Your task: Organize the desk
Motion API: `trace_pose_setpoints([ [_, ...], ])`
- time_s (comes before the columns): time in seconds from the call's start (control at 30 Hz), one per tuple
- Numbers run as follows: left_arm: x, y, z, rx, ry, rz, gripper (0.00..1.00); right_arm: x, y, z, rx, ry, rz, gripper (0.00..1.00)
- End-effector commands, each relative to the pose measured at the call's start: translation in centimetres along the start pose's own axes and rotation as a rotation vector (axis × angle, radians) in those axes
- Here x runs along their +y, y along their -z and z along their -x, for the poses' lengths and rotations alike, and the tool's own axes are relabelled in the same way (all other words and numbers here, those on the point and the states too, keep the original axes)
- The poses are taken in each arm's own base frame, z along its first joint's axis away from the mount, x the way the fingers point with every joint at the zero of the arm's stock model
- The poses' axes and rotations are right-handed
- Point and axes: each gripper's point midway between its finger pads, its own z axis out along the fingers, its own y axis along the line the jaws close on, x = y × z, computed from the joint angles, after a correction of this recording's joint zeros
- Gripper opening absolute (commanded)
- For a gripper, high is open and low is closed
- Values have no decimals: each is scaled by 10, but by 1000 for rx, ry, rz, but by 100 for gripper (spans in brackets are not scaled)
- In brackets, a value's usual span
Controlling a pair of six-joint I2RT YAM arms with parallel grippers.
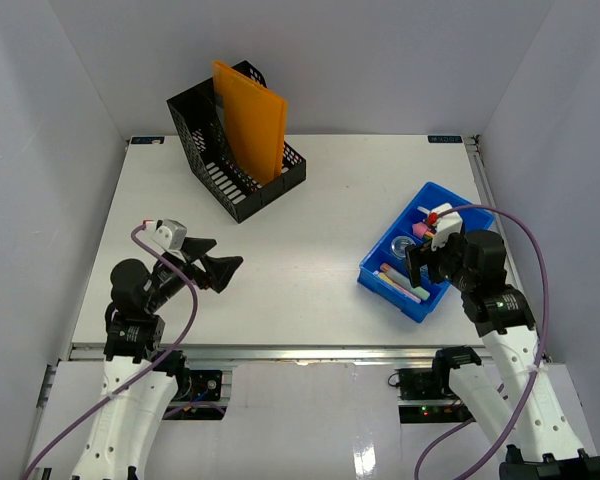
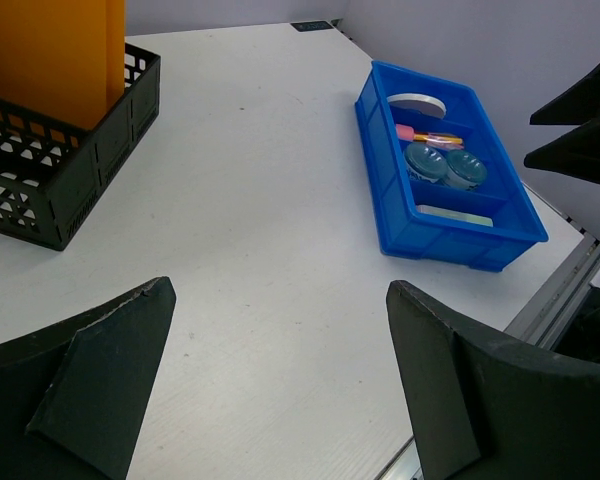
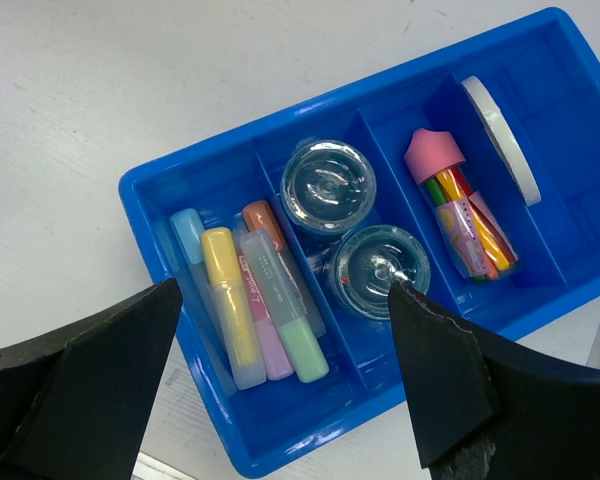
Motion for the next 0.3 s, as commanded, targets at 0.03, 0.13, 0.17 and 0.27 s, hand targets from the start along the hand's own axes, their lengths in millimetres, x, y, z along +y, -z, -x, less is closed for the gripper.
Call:
trace_pose_setpoints([
  [0.03, -3, 1, -1, -2, -4, -10, 98, -9, -1, 11, -69, 17, -43, 90],
  [0.13, -3, 1, -1, -1, -3, -10, 98, -11, -2, 9, -71, 24, -51, 90],
  [0.17, -3, 0, -1, -2, -3, -9, 98, -11, -2, 8, -73, 29, -55, 90],
  [0.27, -2, 0, -1, -3, -4, -8, 98, -14, -4, 4, -68, 37, -69, 90],
])
